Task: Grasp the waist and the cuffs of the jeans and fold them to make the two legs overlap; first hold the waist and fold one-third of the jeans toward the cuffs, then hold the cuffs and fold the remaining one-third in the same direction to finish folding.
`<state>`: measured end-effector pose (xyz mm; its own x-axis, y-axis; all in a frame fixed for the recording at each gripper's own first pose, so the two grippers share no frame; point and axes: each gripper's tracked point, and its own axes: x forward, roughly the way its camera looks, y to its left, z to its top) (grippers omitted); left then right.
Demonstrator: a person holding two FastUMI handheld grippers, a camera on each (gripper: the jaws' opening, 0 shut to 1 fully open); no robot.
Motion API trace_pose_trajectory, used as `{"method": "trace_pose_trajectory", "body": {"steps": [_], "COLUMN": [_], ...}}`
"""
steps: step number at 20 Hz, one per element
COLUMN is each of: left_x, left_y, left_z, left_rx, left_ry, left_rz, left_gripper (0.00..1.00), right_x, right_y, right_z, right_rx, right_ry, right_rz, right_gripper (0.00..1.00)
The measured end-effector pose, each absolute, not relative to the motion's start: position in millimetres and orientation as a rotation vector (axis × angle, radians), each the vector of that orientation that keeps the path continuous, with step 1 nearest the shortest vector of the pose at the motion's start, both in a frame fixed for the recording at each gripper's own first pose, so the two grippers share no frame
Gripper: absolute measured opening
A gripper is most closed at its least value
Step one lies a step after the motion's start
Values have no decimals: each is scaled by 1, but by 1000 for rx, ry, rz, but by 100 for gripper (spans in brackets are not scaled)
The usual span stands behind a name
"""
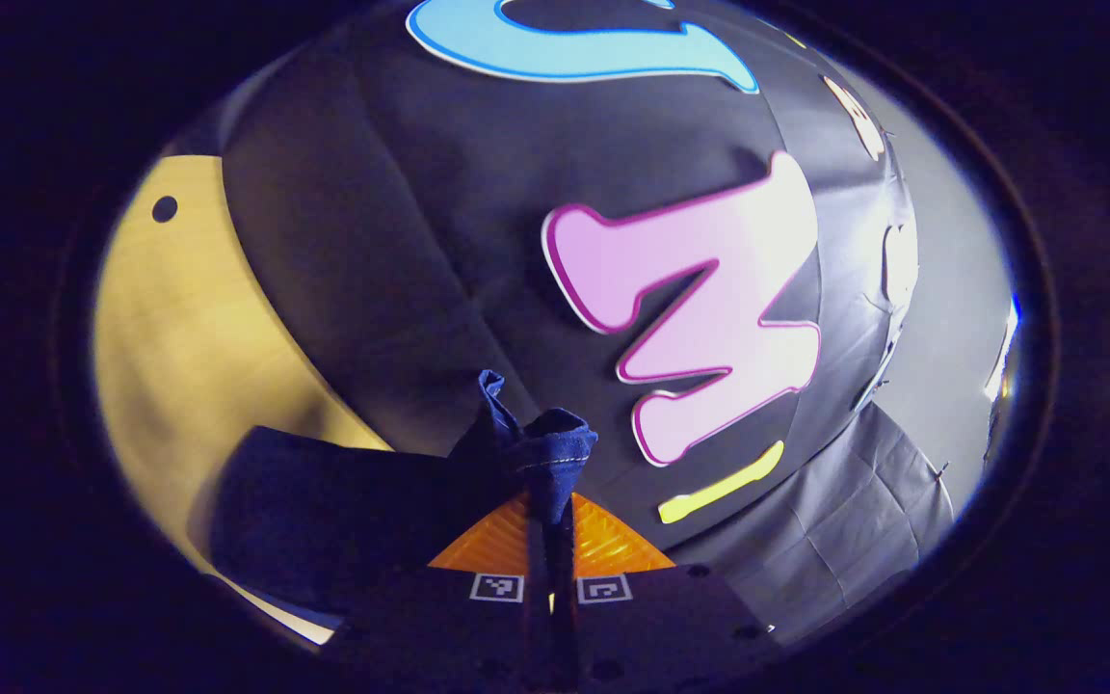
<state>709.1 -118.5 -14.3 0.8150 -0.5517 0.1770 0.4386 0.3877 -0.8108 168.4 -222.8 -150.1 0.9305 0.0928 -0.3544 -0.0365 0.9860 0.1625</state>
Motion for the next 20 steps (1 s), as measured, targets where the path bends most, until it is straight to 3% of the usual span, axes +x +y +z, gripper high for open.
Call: {"method": "trace_pose_trajectory", "body": {"steps": [7, 11, 14, 16, 17, 20], "left_x": [704, 704, 703, 702, 689, 663], "left_y": [-249, -282, -289, -289, -285, -268], "left_z": [-92, -137, -147, -141, -138, -109], "left_rx": [-744, -593, -492, -445, -424, -406], "left_ry": [318, 396, 378, 351, 325, 253], "left_rz": [-676, -628, -610, -636, -639, -629], "left_gripper": [6, 7, 14, 24, 75, 87], "right_x": [159, 136, 112, 96, 87, 69], "right_y": [-301, -318, -318, -314, -309, -301], "right_z": [-144, -139, -135, -121, -108, -79], "right_rx": [119, 129, 125, 120, 119, 105], "right_ry": [349, 341, 343, 328, 306, 288], "right_rz": [-37, -82, -100, -110, -107, -105], "right_gripper": [97, 97, 97, 97, 97, 96]}}
